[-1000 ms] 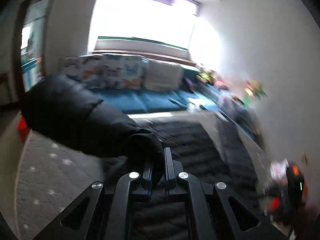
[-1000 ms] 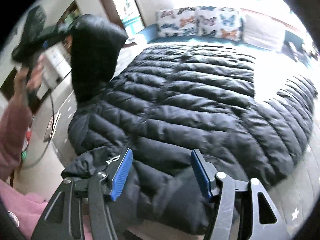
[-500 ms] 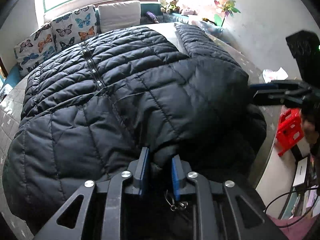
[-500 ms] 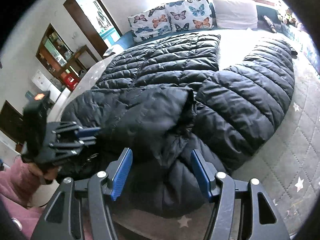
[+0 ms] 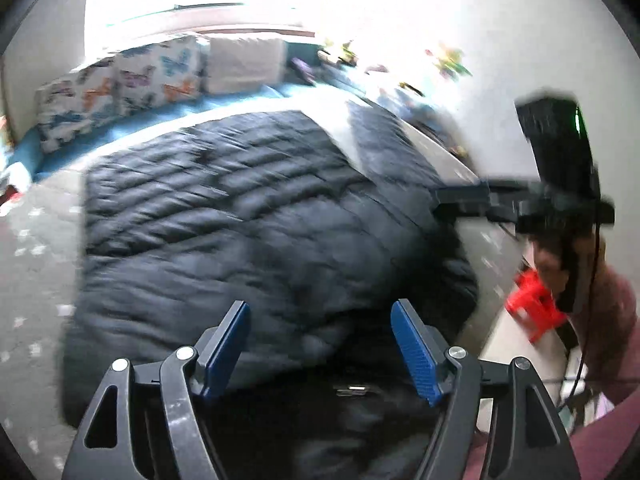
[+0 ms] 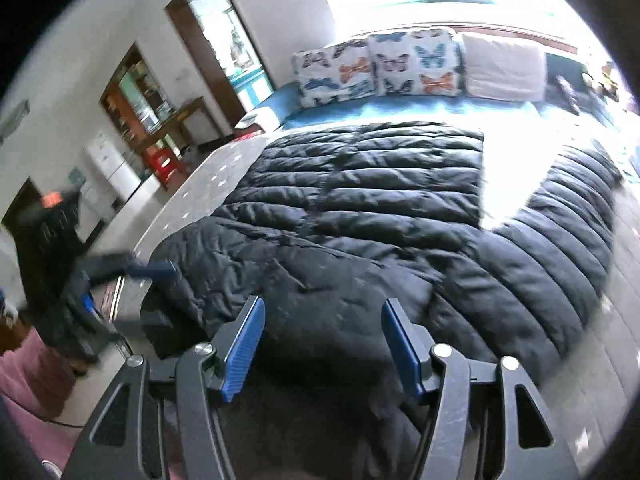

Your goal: Fold large clothes

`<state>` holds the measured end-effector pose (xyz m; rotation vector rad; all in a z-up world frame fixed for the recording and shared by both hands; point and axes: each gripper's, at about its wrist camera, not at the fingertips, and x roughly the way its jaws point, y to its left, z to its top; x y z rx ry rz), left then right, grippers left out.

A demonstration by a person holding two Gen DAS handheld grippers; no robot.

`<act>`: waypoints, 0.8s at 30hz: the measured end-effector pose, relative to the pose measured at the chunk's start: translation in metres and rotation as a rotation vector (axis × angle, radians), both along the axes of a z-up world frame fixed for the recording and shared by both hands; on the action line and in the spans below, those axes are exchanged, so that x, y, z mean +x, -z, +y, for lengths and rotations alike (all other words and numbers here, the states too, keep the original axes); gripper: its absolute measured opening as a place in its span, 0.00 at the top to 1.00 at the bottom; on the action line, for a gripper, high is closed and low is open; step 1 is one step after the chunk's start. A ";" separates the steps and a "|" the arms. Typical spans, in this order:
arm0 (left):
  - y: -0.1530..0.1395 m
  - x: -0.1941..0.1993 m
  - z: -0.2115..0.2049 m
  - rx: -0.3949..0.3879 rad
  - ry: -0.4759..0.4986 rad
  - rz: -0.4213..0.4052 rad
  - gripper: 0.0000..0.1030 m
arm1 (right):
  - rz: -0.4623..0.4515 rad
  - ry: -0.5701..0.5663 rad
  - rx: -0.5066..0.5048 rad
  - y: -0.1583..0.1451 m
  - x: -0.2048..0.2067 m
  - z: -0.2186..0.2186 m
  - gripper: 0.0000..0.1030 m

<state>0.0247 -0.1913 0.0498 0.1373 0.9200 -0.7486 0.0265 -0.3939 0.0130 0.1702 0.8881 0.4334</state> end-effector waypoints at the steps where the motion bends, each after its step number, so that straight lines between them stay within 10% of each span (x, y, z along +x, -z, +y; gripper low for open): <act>1: -0.002 0.007 0.010 0.004 -0.036 -0.007 0.25 | 0.000 -0.012 -0.017 0.003 0.004 0.005 0.36; 9: 0.046 0.064 0.111 0.058 -0.287 0.098 0.25 | 0.112 -0.042 -0.192 0.057 0.033 0.028 0.36; 18: 0.103 0.058 0.117 0.087 -0.247 0.119 0.24 | 0.173 -0.061 -0.238 0.088 0.033 0.021 0.36; 24: 0.081 0.061 0.098 0.173 -0.255 0.133 0.24 | 0.125 -0.055 -0.272 0.066 0.024 0.022 0.36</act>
